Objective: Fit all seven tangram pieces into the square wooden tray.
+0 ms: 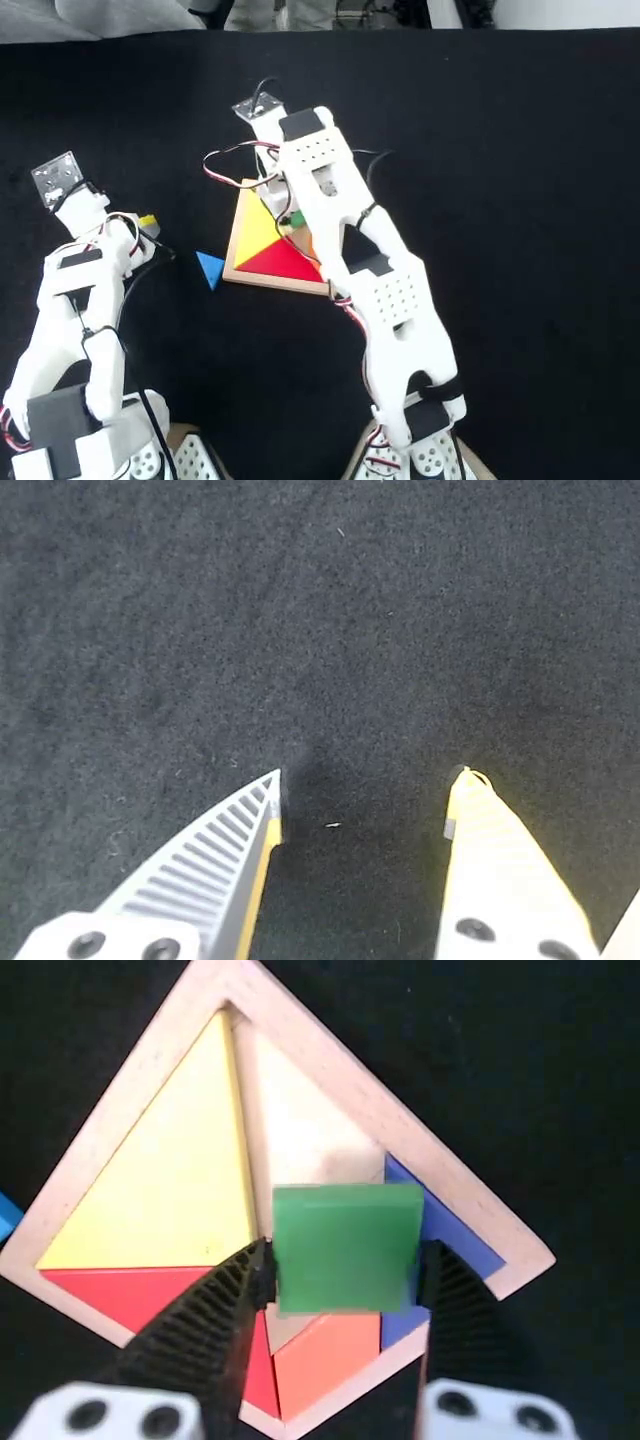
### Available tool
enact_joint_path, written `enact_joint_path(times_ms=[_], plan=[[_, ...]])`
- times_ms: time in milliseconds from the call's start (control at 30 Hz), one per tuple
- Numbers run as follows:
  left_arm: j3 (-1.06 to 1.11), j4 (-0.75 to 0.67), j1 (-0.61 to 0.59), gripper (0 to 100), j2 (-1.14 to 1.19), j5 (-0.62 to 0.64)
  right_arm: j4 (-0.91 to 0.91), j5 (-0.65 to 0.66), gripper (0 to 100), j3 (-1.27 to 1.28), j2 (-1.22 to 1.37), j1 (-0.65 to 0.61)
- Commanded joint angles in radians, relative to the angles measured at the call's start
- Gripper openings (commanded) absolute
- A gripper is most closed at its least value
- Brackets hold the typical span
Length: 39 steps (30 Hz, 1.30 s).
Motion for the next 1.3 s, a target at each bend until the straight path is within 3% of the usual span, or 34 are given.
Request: enact_joint_path(times_ms=[0, 367, 433, 533, 633, 1267], plan=[[-0.058, -0.021, 0.008, 26, -0.006, -0.002, 0.011, -0.005, 22.3, -0.044, -0.019, -0.018], [-0.059, -0.021, 0.008, 26, -0.006, -0.002, 0.012, 0.008, 21.9, -0.091, -0.038, 0.015], [-0.059, -0.021, 0.008, 26, -0.006, -0.002, 0.005, 0.055, 16.5, -0.128, -0.048, 0.035], [-0.059, -0.021, 0.008, 26, -0.006, -0.002, -0.066, 0.061, 0.4, -0.150, -0.042, 0.048], [-0.059, -0.021, 0.008, 26, -0.006, -0.002, -0.115, 0.046, 4.8, -0.143, 0.001, 0.043], [-0.059, -0.023, 0.008, 26, -0.006, -0.002, -0.095, 0.051, 1.1, -0.315, 0.160, 0.003]])
